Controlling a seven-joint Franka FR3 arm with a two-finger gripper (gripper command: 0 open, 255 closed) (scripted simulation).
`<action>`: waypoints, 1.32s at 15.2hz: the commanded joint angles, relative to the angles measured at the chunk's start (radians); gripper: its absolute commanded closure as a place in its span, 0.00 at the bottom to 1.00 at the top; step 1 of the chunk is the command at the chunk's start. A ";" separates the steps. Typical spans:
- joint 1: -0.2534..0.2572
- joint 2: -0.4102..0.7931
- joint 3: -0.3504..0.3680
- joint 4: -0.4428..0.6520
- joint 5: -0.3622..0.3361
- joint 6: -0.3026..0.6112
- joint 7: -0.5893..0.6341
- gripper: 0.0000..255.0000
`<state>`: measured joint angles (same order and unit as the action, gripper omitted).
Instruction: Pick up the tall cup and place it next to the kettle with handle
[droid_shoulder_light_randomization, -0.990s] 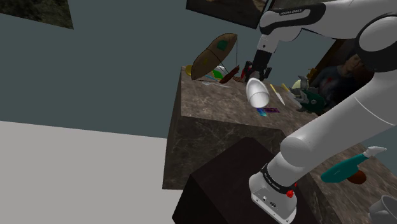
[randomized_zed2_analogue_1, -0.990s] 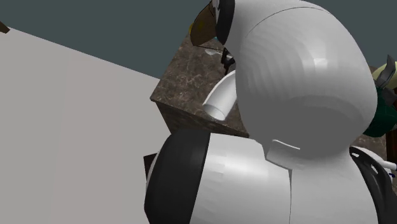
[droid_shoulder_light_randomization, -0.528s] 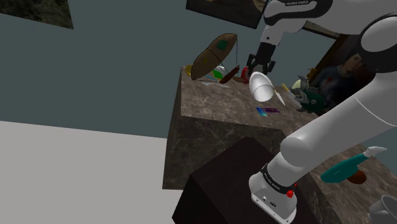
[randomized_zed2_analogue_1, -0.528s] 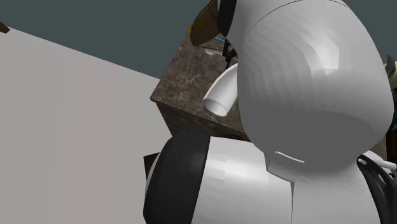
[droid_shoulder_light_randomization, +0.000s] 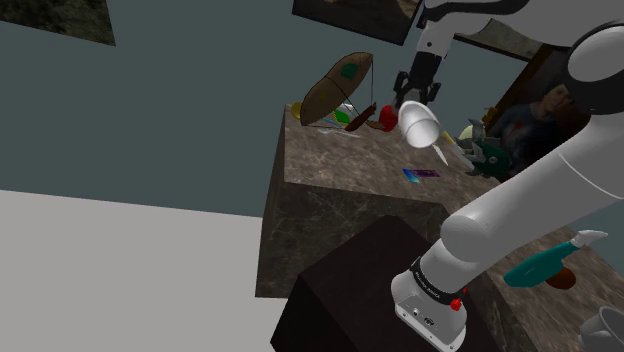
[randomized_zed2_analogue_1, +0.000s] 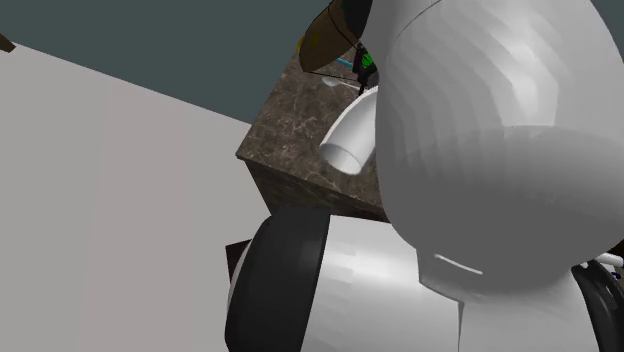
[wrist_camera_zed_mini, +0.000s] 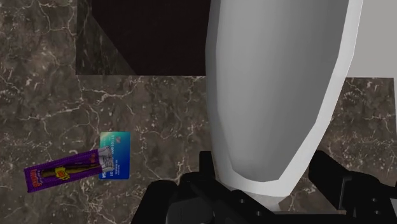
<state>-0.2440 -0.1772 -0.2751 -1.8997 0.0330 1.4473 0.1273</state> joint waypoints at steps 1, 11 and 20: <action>0.001 0.002 0.001 0.029 0.001 -0.027 0.003 1.00; -0.069 -0.048 -0.090 0.024 -0.075 -0.073 -0.151 1.00; -0.157 -0.041 -0.225 0.046 -0.164 -0.078 -0.374 1.00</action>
<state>-0.3912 -0.2233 -0.4833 -1.8615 -0.1221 1.3693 -0.2183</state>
